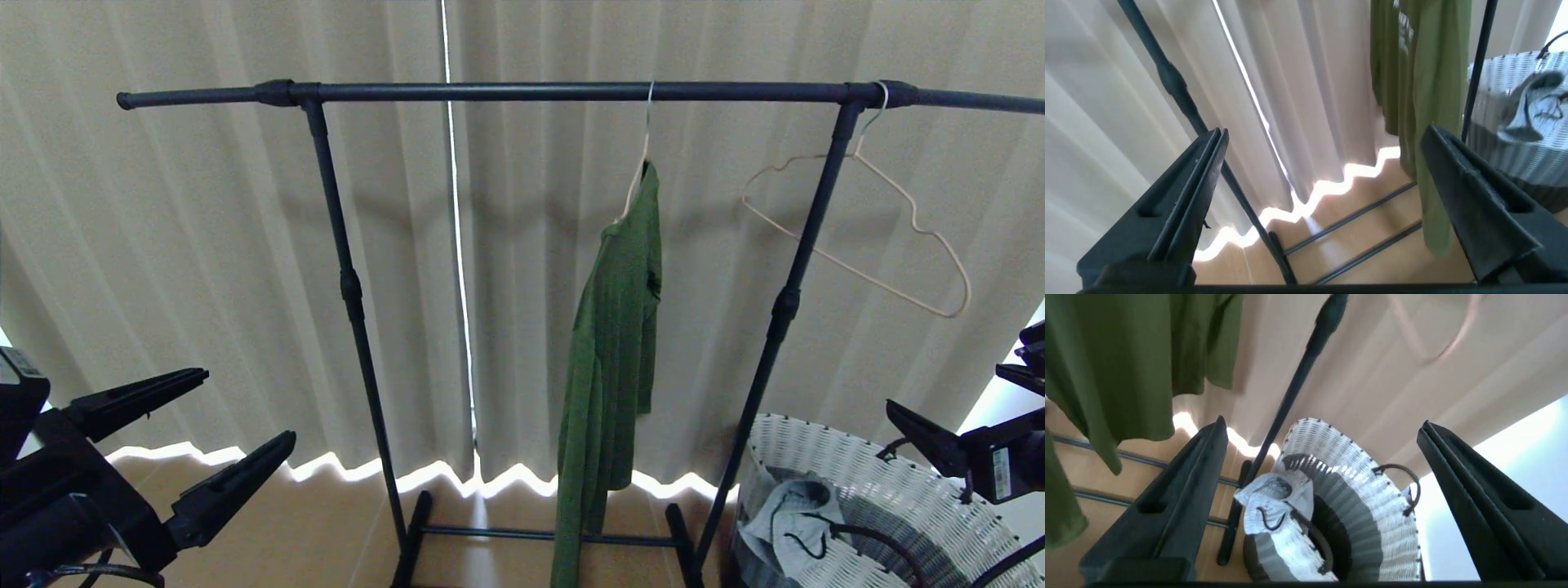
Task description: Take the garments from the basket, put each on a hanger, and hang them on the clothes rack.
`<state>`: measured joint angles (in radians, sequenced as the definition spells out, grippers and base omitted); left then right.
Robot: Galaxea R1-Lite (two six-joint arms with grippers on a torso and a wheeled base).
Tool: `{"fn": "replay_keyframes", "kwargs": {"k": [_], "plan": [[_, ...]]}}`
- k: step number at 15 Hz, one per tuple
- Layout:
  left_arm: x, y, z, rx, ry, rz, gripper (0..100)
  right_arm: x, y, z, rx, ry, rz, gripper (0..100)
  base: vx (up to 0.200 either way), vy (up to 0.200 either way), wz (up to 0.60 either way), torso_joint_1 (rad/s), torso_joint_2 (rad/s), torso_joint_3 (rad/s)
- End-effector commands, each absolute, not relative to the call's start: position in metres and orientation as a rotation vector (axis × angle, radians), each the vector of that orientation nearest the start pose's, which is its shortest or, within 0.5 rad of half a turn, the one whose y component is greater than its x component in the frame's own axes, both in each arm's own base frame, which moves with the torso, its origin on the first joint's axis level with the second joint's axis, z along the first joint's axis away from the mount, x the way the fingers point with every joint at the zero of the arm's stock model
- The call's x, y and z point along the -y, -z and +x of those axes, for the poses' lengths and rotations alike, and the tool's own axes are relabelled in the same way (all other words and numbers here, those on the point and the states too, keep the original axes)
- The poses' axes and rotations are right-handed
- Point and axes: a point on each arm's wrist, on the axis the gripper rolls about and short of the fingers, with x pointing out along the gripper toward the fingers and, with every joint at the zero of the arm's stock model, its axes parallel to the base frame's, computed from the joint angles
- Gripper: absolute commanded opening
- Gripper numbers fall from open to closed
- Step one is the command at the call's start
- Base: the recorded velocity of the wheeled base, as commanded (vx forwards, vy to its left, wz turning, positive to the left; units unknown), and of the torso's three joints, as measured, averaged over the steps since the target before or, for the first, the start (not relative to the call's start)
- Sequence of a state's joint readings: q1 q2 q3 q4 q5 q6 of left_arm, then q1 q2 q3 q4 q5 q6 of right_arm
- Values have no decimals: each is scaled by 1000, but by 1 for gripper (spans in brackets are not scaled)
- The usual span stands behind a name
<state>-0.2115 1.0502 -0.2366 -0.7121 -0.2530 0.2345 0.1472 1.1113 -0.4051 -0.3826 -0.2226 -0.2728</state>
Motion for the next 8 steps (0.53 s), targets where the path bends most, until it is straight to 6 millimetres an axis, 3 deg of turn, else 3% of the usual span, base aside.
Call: {"fn": "replay_keyframes", "kwargs": {"k": [1,8], "plan": [[32,-175,123,-46,474,228,100,-17,-180,145,-330,29,-331,100,0,0,0,-212,466,266],[32,-175,123,-47,476,228,100,-17,-177,145,-340,26,-332,100,0,0,0,-193,452,264]]}}
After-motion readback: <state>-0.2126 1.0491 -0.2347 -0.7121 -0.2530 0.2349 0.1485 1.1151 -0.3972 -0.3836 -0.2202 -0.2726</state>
